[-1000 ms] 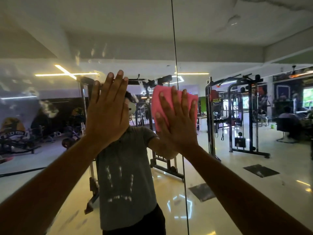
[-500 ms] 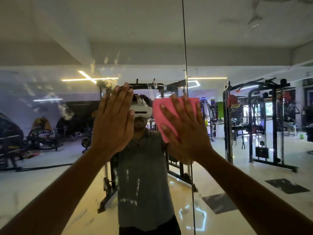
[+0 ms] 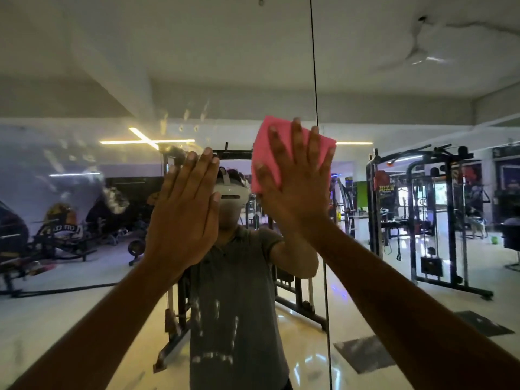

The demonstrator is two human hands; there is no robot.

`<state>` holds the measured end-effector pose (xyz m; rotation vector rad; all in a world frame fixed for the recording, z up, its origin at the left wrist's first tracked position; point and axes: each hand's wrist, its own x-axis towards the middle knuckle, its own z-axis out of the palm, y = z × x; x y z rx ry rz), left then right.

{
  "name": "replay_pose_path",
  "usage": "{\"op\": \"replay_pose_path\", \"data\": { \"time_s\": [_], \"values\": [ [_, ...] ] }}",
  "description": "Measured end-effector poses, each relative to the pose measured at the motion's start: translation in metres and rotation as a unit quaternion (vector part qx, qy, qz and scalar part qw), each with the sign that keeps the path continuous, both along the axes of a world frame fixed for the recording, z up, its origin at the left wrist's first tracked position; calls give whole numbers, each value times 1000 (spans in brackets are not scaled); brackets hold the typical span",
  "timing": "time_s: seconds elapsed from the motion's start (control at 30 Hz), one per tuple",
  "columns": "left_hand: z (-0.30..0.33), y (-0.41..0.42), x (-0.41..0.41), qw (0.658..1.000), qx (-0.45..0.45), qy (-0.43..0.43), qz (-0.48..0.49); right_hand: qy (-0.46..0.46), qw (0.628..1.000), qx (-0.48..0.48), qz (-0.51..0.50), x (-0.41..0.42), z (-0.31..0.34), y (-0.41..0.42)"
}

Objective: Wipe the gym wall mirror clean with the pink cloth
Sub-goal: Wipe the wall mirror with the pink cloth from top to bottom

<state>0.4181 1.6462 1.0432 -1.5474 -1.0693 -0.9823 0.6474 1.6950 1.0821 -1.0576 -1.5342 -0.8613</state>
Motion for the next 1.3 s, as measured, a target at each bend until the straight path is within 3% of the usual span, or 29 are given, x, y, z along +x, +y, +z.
{"op": "replay_pose_path", "data": {
  "time_s": [0.07,0.17,0.27,0.4,0.57,0.73,0.9,0.97,1.1,1.2,1.3],
  "values": [
    [0,1,-2,1000,-1,-4,-5,-66,997,25,9,-26,-7,-8],
    [0,-2,-4,1000,3,3,-17,-146,988,26,41,-5,-70,-12],
    [0,-2,-6,1000,1,7,-17,-98,995,14,19,31,-68,-1],
    [1,2,-3,1000,-6,1,-9,-1,1000,15,11,-8,-10,-2],
    [0,1,-6,1000,2,10,-10,-146,988,14,42,16,-81,-8],
    [0,1,-4,1000,-5,4,-8,-26,1000,7,13,16,-23,1],
    [1,0,-5,1000,-10,8,0,-167,985,1,38,3,-77,-10],
    [1,-1,-7,1000,-11,12,2,-137,990,2,40,27,-79,-4],
    [1,0,-3,1000,-9,6,-4,9,1000,2,20,12,-19,3],
    [-1,2,-1,1000,-3,-3,-4,-77,997,25,16,-9,-34,-1],
    [-1,3,-1,1000,3,-1,0,-165,986,10,34,25,-77,-2]
  ]
}}
